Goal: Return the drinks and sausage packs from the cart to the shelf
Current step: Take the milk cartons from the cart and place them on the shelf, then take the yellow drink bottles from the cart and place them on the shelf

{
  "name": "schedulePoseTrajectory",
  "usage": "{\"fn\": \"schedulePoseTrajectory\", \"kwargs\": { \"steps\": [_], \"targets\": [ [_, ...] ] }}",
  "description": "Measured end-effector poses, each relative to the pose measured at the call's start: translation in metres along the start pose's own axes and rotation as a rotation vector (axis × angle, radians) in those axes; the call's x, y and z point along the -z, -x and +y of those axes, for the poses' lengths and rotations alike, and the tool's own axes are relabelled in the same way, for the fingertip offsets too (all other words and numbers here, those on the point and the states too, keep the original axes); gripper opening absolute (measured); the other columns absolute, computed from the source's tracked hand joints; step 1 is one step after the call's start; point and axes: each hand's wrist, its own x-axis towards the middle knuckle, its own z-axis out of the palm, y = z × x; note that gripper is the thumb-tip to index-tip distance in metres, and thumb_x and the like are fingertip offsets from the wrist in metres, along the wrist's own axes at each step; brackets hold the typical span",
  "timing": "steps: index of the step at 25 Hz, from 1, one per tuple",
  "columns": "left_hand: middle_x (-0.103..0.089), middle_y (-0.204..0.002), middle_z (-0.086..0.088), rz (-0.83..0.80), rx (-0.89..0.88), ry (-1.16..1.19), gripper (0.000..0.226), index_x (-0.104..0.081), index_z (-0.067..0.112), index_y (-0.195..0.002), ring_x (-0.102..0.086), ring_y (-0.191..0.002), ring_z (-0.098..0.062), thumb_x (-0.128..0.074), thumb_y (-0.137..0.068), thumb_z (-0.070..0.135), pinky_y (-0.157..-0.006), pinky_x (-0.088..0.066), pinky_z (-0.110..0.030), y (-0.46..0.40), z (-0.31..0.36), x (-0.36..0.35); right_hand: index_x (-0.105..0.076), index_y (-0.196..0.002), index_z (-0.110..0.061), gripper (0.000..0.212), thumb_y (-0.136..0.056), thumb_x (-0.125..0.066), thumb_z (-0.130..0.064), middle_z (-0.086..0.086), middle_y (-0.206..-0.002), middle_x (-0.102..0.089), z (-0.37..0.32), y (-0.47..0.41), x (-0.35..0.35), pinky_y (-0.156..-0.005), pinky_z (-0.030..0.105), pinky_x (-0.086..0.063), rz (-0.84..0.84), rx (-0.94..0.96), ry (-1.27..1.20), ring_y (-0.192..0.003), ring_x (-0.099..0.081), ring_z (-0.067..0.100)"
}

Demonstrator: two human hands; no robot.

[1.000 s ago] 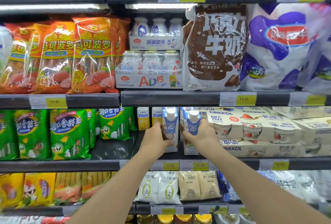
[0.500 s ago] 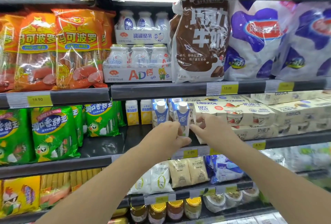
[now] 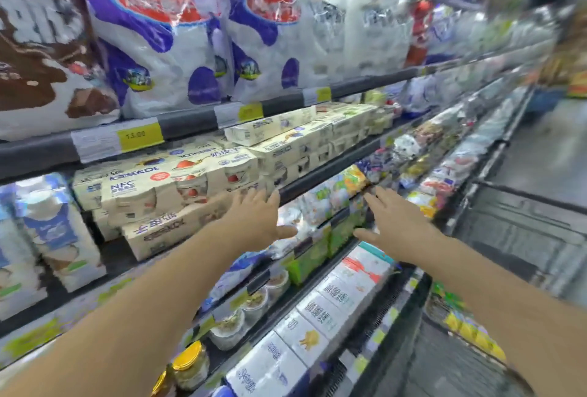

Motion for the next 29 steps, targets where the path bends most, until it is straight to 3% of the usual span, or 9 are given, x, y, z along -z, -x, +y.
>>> {"fn": "schedulePoseTrajectory", "kwargs": {
  "steps": [6,9,14,20,24,29],
  "targets": [
    [-0.017,-0.162,-0.016,0.001,-0.207,-0.011,0.094,-0.01,0.011,-0.157,-0.015,-0.15,-0.035,-0.041,-0.09,0.068,-0.119,-0.016,-0.054,-0.117,0.174,0.006,-0.01,-0.158,-0.014,0.091,-0.091,-0.04,-0.068,0.01,-0.165,-0.009,0.181,0.028,-0.042,-0.12,0.044,-0.023,-0.066,-0.25,-0.015,-0.152,-0.011,0.03],
    [-0.011,-0.164,-0.014,-0.026,-0.315,-0.023,0.093,-0.005,0.013,-0.158,-0.008,-0.151,-0.035,-0.037,-0.091,0.07,-0.12,-0.01,-0.057,-0.169,0.274,0.005,-0.007,-0.158,-0.015,0.091,-0.092,-0.039,-0.067,0.009,-0.166,-0.002,0.276,0.046,-0.057,-0.121,0.046,-0.016,-0.091,-0.373,-0.042,-0.153,-0.004,0.03],
    [-0.009,-0.164,-0.017,-0.048,-0.493,-0.021,0.09,-0.005,0.014,-0.157,-0.007,-0.15,-0.039,-0.035,-0.092,0.068,-0.119,-0.01,-0.06,-0.229,0.417,0.01,-0.013,-0.157,-0.013,0.087,-0.093,-0.043,-0.063,0.011,-0.165,-0.01,0.4,0.082,-0.074,-0.122,0.045,-0.018,-0.079,-0.517,-0.053,-0.152,-0.01,0.029],
    [0.001,-0.166,-0.016,-0.103,-0.656,-0.018,0.087,0.0,0.021,-0.159,0.004,-0.152,-0.038,-0.038,-0.094,0.065,-0.121,-0.001,-0.057,-0.284,0.536,-0.003,-0.02,-0.154,-0.012,0.083,-0.091,-0.048,-0.059,0.013,-0.161,-0.019,0.493,0.099,-0.109,-0.12,0.047,-0.022,-0.117,-0.673,-0.097,-0.149,-0.017,0.031],
    [-0.007,-0.165,-0.017,-0.108,-0.726,-0.046,0.087,-0.004,0.019,-0.158,-0.003,-0.152,-0.037,-0.036,-0.093,0.067,-0.121,-0.008,-0.058,-0.34,0.582,-0.042,-0.02,-0.154,-0.016,0.078,-0.093,-0.05,-0.053,0.012,-0.16,-0.02,0.529,0.08,-0.147,-0.12,0.045,-0.02,-0.168,-0.727,-0.159,-0.148,-0.019,0.031],
    [-0.029,-0.157,-0.017,-0.224,-0.748,0.038,0.086,-0.018,0.014,-0.156,-0.024,-0.146,-0.035,-0.042,-0.091,0.066,-0.118,-0.023,-0.052,-0.429,0.613,-0.114,-0.04,-0.14,-0.012,0.06,-0.095,-0.048,-0.049,0.015,-0.145,-0.042,0.565,0.027,-0.219,-0.111,0.044,-0.034,-0.289,-0.793,-0.204,-0.135,-0.039,0.032]
  ]
}}
